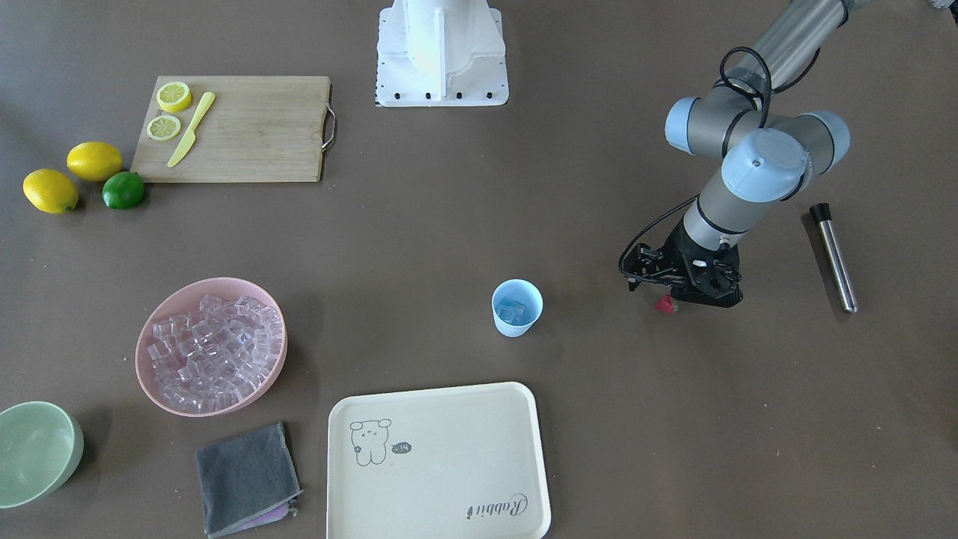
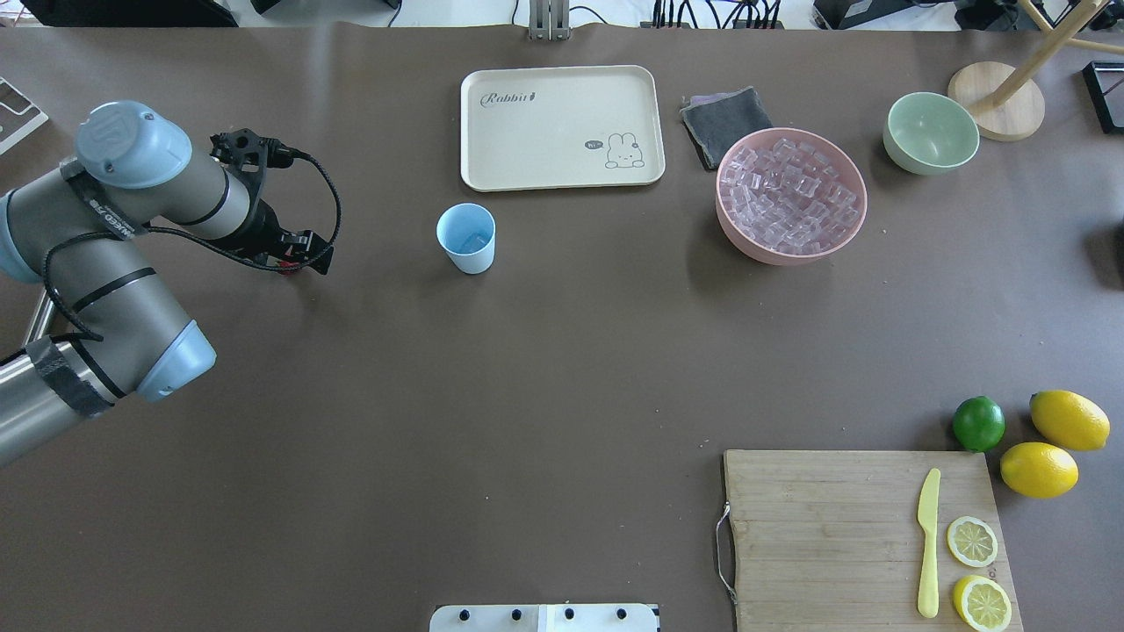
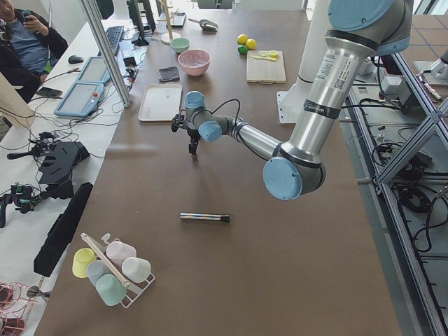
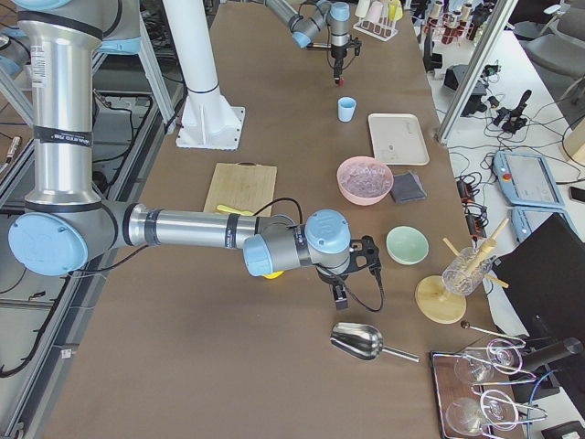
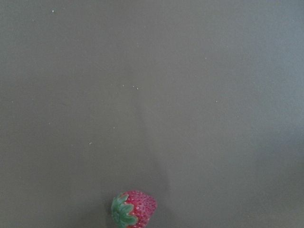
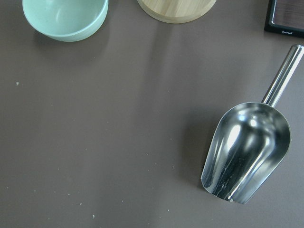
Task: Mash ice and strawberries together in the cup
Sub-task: 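Close the left gripper on the strawberry and lift it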
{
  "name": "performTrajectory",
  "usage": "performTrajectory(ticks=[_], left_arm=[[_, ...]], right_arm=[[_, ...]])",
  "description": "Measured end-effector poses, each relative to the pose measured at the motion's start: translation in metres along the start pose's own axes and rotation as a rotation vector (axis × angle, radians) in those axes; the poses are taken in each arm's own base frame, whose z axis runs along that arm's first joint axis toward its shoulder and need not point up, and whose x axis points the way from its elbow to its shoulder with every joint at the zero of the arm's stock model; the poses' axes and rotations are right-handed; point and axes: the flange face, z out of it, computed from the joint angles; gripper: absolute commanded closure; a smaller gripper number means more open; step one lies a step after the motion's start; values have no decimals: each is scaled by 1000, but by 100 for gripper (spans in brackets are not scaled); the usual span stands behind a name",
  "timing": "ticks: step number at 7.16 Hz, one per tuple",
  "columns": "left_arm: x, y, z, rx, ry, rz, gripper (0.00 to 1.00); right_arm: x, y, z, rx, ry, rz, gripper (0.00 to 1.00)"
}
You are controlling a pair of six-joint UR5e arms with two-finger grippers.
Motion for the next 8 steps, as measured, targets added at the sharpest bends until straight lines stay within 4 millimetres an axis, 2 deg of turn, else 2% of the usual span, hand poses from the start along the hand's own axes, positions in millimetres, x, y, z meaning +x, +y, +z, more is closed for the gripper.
performTrajectory(ticks=[1,2,3,4,5,6,8], left_arm=[[-2,4,7,2,-5,7,7],[-5,5,12,6,-14,9,18],[-9,4,17,13,-27,9,45],[-12,4,20,18,-39,10,65],[-14,4,22,19,-46,17,71],[-16,3,23,18,-51,24,74],[-19,-2,19,25,-54,25,75]], right_arm=[[1,2,0,0,1,0,2],[3,4,-2,2,2,2,2],[4,6,-3,3,3,3,2],[4,7,-3,4,3,4,2],[4,7,-3,4,3,4,2],[4,7,-4,5,3,3,2],[3,6,-5,6,3,2,2]])
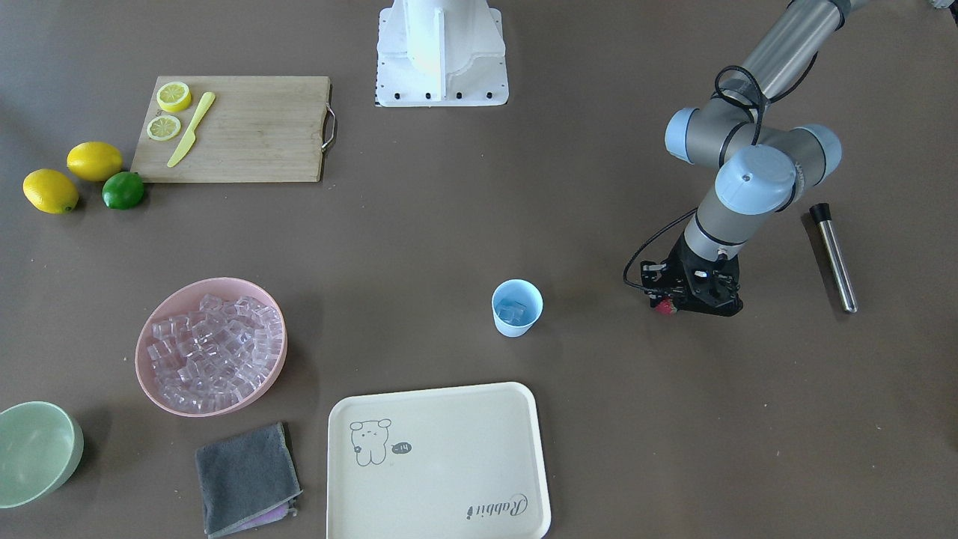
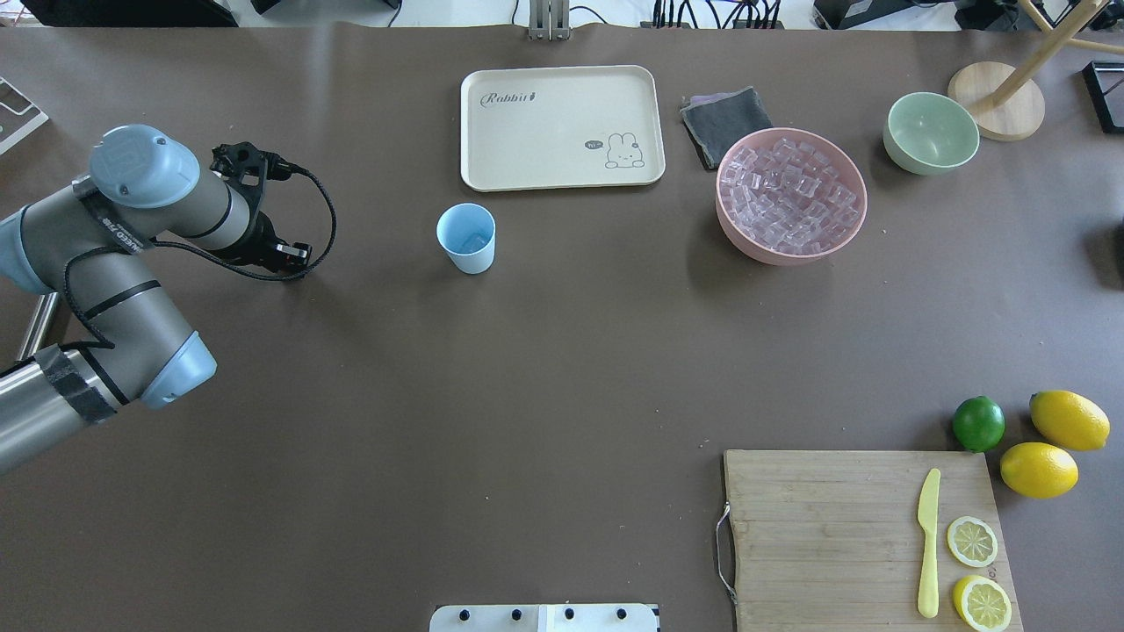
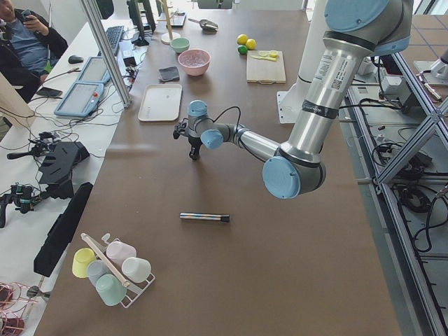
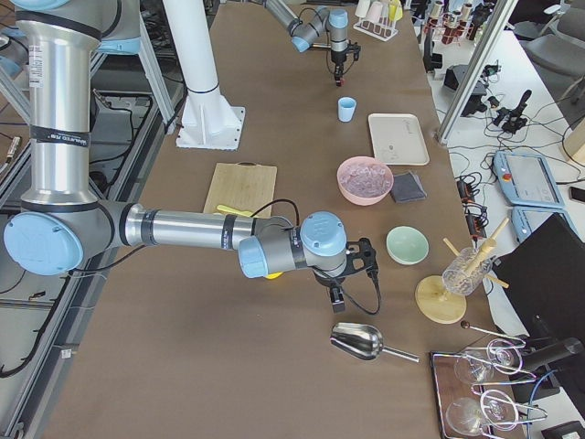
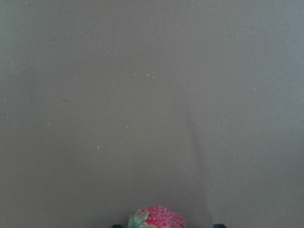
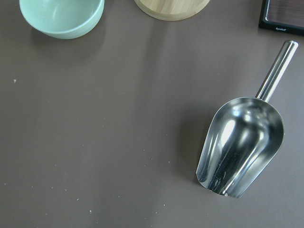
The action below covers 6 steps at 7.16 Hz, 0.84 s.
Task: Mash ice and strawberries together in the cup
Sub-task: 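Close the left gripper on the strawberry and lift it, then carry the strawberry with the left gripper toward the blue cup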
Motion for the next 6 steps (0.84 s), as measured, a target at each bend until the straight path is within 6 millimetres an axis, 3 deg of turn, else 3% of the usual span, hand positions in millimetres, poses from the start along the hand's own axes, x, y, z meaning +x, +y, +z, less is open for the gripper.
performTrajectory(ticks=[2,6], left_arm=[[7,-15,-19,29,19,-2,75],[105,-75,-91,133,141,-89,75]], right_arm=[[0,0,0,1,0,-1,2],[6,8,5,-12,11,-1,1]])
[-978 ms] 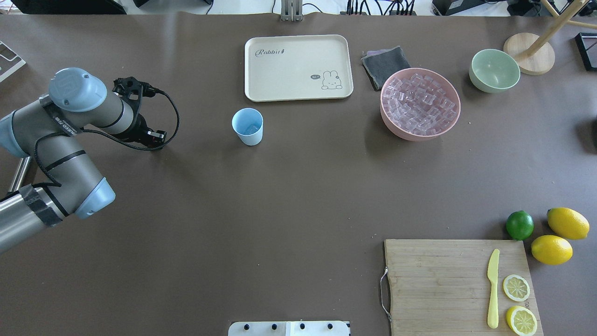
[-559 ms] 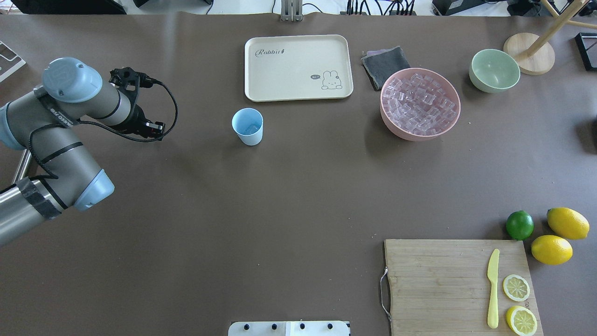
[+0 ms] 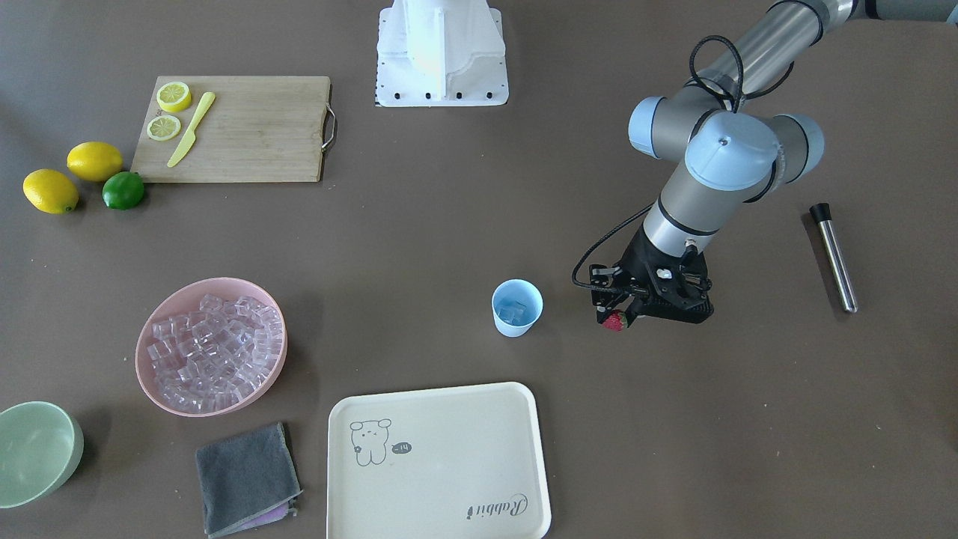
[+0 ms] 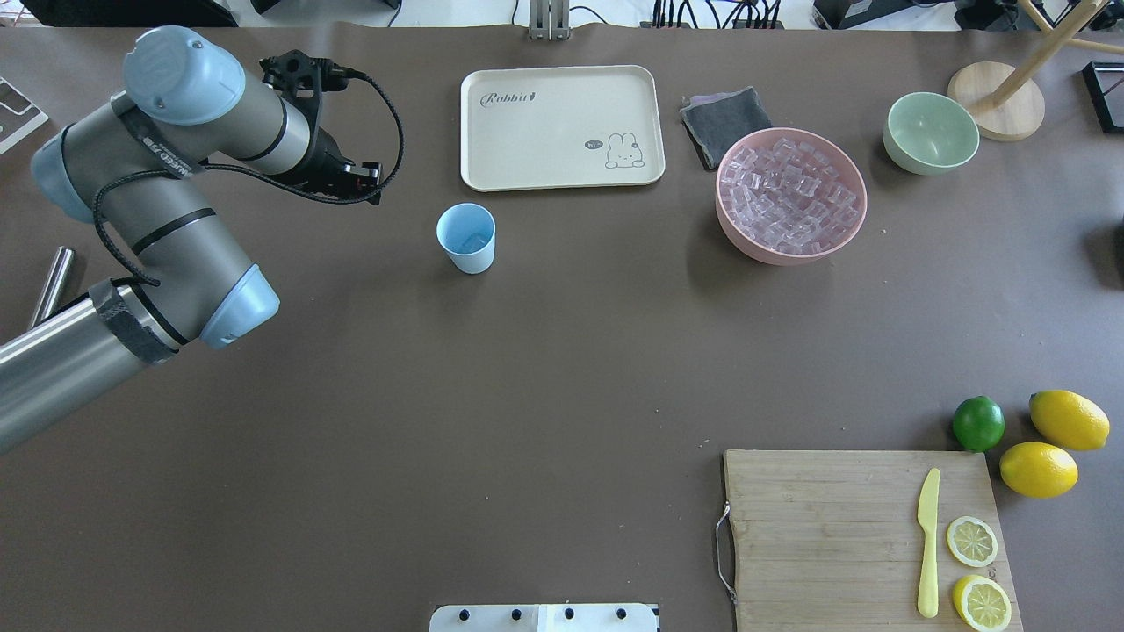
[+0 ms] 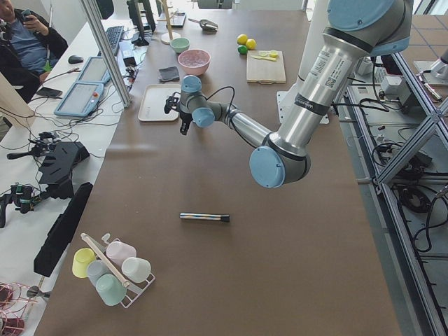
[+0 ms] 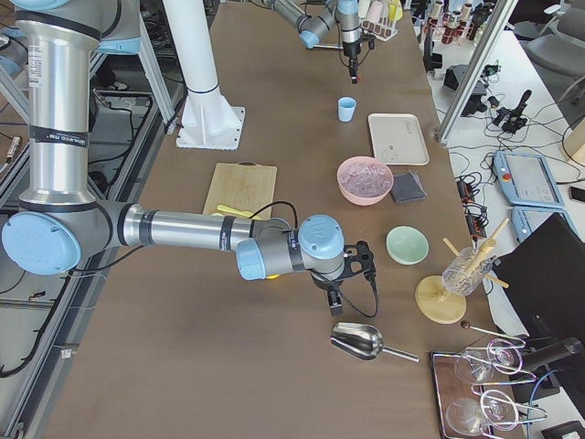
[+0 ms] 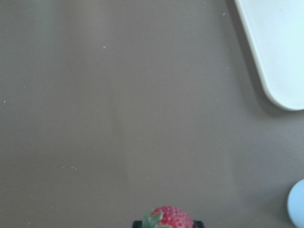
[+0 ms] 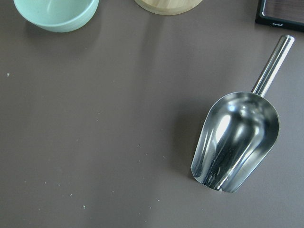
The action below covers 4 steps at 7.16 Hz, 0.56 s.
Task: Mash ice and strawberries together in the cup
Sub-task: 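Carry the strawberry with the left gripper toward the blue cup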
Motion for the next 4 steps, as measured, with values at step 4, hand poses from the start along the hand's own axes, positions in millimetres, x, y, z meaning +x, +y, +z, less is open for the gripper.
performTrajectory(ticks=[4], left_arm=[[81,25,15,32,20,-105,75]], right_arm=[[5,3,3,-13,5,27,1]])
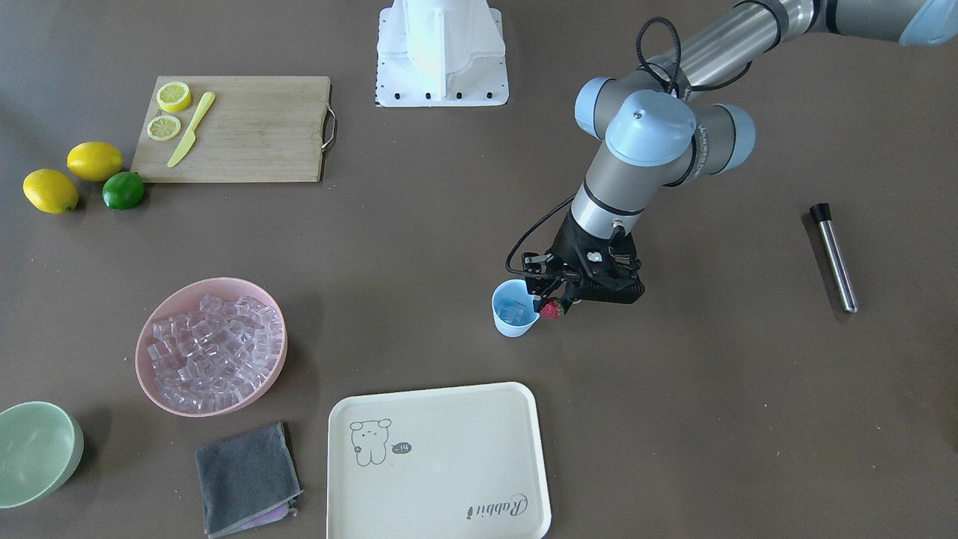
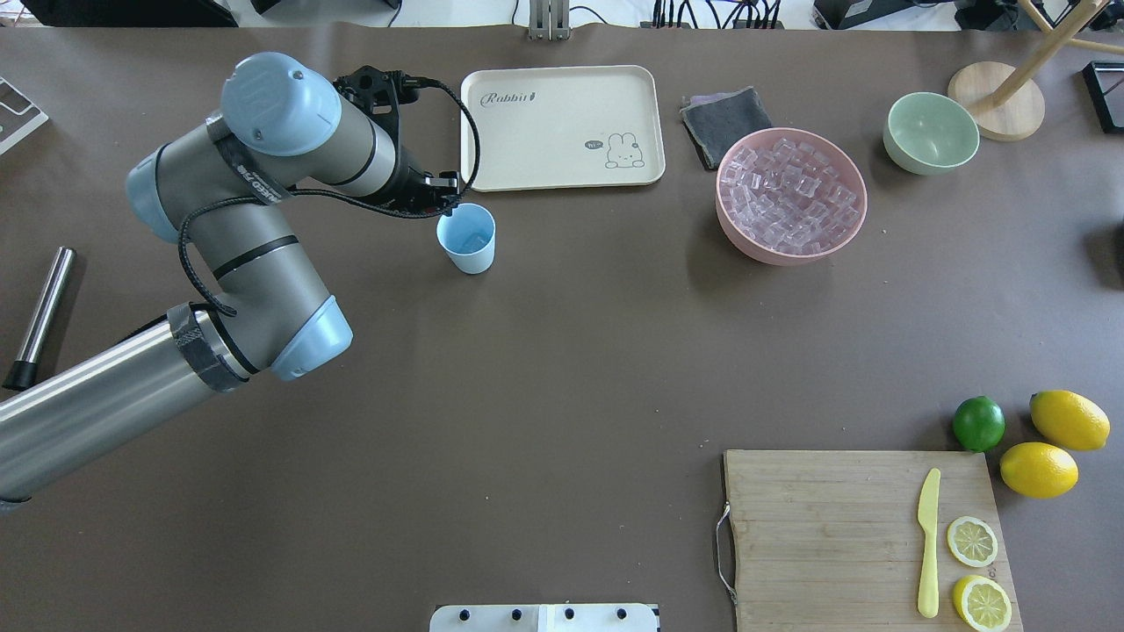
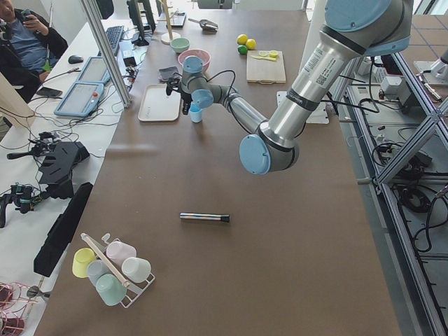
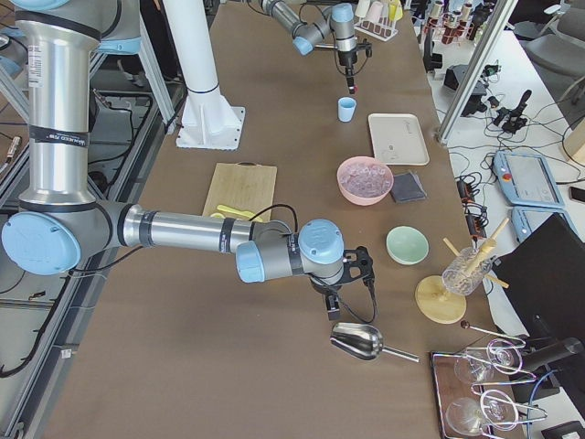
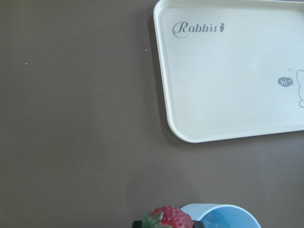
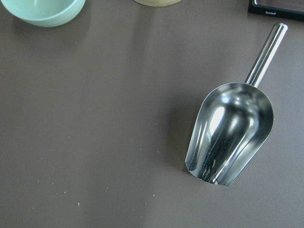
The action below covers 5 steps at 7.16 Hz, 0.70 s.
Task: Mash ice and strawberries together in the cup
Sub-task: 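Carry the strawberry with the left gripper toward the blue cup, then lower the strawberry into the blue cup and open the left gripper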
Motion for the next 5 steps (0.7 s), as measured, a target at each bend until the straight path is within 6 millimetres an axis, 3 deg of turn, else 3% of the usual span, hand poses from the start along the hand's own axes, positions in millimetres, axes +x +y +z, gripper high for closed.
performTrajectory(ticks=[1,2,3,4,5], left_arm=[[15,5,1,14,7,-24,74],[31,8,1,17,17,-47,62],[39,12,4,14,19,-60,29],[39,15,7,12,13,-68,5],[34,15,9,11,6,-72,3]], right_arm=[[0,0,0,1,0,1,1],[-1,0,-1,3,1,0,1],[-2,-1,-2,3,1,-1,1],[-2,-1,-2,4,0,-1,1],[-2,-1,-2,5,-3,-3,1]])
